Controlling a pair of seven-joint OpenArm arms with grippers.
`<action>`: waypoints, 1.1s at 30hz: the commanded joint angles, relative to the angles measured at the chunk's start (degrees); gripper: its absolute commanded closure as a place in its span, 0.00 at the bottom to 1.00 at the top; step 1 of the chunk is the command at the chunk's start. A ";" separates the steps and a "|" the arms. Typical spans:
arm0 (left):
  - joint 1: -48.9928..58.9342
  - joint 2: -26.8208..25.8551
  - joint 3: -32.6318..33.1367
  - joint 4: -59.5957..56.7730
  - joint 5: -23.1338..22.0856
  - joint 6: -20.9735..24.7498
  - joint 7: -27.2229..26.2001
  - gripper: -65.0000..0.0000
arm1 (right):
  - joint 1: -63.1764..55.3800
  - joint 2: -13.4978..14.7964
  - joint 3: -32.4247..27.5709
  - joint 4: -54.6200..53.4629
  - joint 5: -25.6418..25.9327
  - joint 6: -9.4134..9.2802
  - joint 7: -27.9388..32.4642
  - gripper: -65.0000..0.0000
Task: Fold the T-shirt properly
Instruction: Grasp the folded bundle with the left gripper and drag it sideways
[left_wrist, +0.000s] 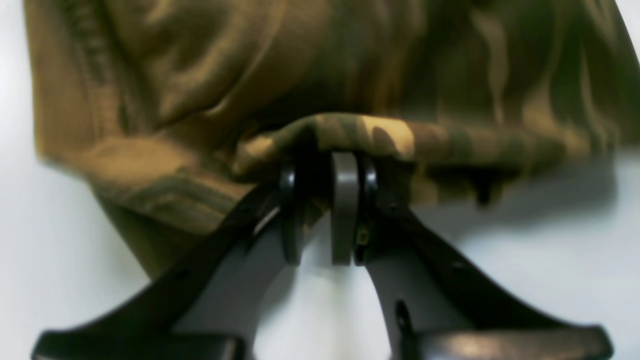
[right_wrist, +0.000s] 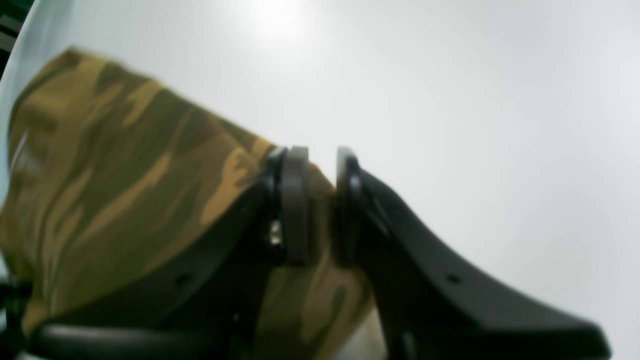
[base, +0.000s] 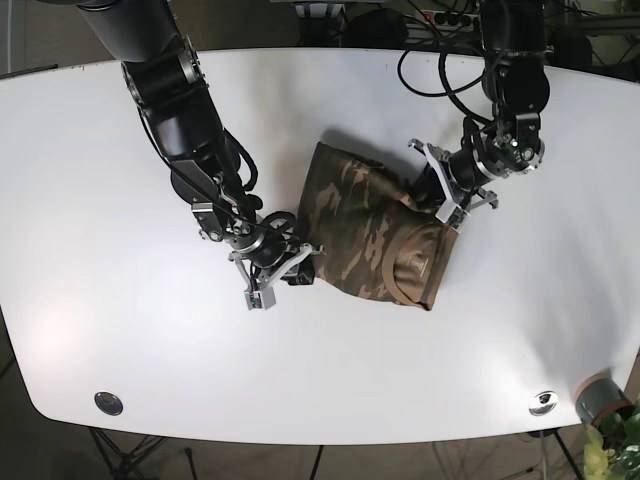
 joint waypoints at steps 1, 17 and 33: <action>-3.15 -1.11 -0.20 -3.43 -0.53 -0.06 -0.81 0.88 | -2.11 2.15 1.05 4.54 0.48 0.48 0.16 0.87; -20.82 -3.31 5.69 -19.17 5.27 -0.06 -5.65 0.88 | -20.04 2.76 2.72 22.39 0.57 0.12 0.16 0.87; -15.89 -8.41 5.52 -0.44 5.97 -0.06 -2.13 0.69 | -24.17 -0.14 -7.30 30.22 0.57 0.12 -0.11 0.87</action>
